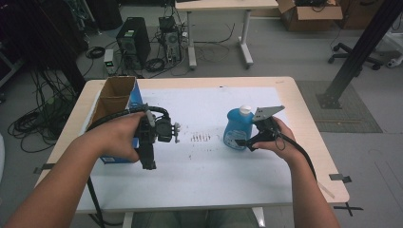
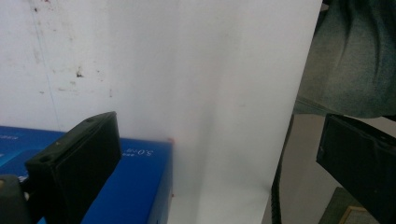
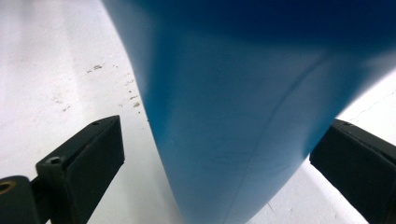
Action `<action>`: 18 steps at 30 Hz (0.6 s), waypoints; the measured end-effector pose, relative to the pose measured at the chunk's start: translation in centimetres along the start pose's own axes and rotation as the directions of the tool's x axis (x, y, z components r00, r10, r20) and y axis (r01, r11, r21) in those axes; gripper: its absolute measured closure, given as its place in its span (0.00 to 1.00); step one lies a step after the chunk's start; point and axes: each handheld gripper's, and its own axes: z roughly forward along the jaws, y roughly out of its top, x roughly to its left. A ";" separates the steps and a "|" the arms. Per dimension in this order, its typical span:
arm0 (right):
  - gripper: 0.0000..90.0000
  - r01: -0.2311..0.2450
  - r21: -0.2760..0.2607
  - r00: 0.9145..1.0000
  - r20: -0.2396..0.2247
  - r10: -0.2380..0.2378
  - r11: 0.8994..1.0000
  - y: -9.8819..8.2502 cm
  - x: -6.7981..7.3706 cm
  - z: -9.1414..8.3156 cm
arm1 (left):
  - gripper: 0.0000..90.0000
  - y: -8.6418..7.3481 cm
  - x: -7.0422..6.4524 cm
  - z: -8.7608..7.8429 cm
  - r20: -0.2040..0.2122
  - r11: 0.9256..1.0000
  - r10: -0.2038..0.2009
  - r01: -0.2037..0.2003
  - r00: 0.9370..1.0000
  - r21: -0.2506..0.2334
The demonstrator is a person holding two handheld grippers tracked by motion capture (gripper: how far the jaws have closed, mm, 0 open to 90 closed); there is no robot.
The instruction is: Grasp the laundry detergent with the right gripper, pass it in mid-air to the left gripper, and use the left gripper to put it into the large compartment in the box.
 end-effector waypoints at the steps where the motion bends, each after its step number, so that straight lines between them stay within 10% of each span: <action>1: 0.04 -0.004 -0.004 1.000 0.000 0.004 1.000 0.0 0.0 0.0 | 0.00 0.0 0.0 0.0 0.000 1.000 0.002 -0.002 1.000 -0.001; 18: 0.17 -0.032 -0.046 0.999 0.036 0.034 0.998 -0.2 0.3 0.3 | 0.00 0.1 -0.1 0.1 0.004 1.000 0.003 -0.003 1.000 -0.005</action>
